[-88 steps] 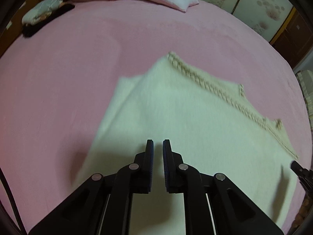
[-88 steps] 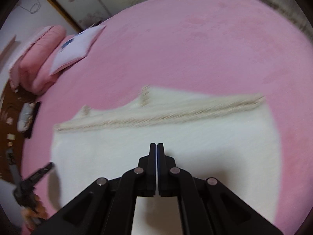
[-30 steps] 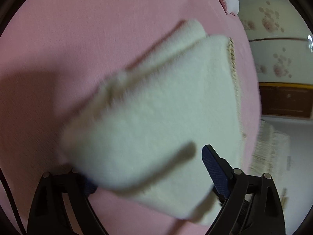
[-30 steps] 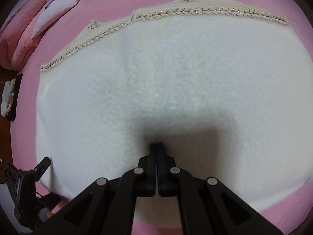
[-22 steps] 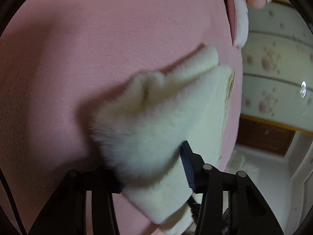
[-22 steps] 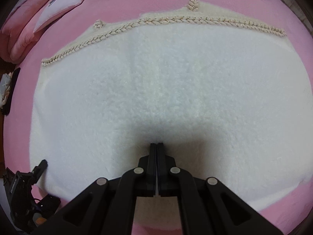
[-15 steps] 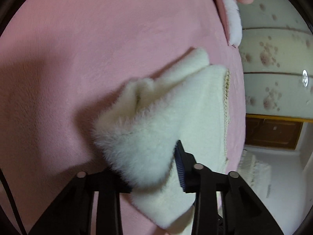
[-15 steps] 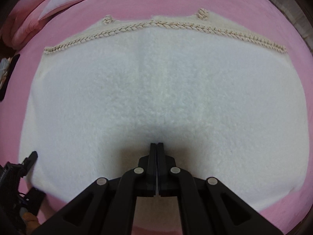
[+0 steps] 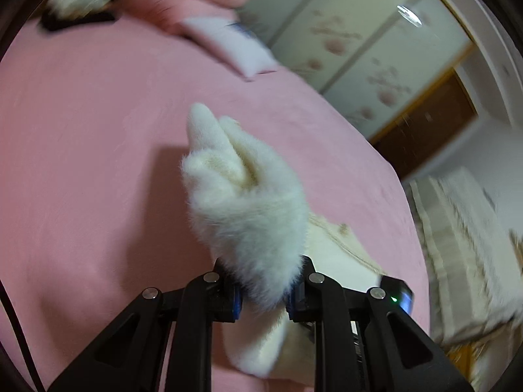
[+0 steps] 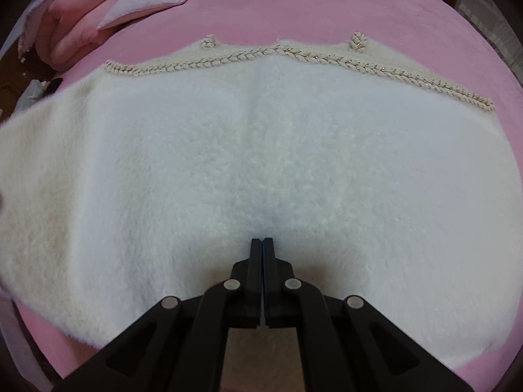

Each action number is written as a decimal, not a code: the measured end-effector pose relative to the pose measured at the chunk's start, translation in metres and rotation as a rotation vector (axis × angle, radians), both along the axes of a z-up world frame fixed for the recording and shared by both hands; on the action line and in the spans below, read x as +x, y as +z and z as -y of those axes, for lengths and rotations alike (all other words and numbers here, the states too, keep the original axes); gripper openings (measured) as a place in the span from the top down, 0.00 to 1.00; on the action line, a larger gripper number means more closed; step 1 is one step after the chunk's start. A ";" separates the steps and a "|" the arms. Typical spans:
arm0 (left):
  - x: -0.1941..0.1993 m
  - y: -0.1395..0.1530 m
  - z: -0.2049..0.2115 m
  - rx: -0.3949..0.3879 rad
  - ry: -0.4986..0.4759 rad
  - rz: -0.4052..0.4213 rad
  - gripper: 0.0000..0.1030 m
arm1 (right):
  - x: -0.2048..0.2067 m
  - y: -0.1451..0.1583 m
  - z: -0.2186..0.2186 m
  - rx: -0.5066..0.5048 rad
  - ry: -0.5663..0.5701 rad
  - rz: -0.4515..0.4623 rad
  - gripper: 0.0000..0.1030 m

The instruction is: Fold large clothes

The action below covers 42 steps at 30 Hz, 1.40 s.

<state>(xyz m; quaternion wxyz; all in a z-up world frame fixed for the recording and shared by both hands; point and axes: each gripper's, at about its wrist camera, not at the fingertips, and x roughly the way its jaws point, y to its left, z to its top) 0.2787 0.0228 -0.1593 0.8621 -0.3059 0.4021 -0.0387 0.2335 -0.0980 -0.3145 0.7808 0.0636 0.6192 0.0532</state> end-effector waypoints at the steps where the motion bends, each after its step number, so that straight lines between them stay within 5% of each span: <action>1: 0.000 0.012 0.009 0.004 -0.019 0.017 0.83 | -0.003 0.000 0.003 0.025 0.006 0.011 1.00; 12: -0.024 0.063 0.138 -0.024 -0.227 0.129 0.84 | -0.015 -0.019 0.064 0.452 0.030 -0.024 1.00; 18: -0.030 0.066 0.219 -0.023 -0.427 0.157 0.84 | -0.016 -0.009 0.123 0.445 0.010 0.010 1.00; 23: -0.048 0.064 0.264 -0.070 -0.536 0.130 0.85 | -0.026 -0.012 0.220 0.639 -0.168 0.025 1.00; 26: -0.038 0.048 0.295 -0.092 -0.592 0.086 0.87 | -0.036 -0.002 0.274 0.472 -0.241 0.056 1.00; 29: -0.047 0.026 0.327 -0.210 -0.740 0.017 1.00 | -0.044 0.001 0.324 0.557 -0.310 0.037 1.00; 34: -0.089 0.017 0.394 -0.012 -0.954 -0.029 0.97 | -0.049 0.022 0.351 0.571 -0.315 0.054 0.94; 39: -0.098 -0.007 0.399 0.101 -1.000 -0.201 0.83 | -0.009 0.026 0.346 0.624 -0.226 -0.015 0.94; 42: -0.095 -0.021 0.388 0.190 -0.968 -0.292 0.81 | 0.016 0.021 0.335 0.609 -0.158 -0.100 0.73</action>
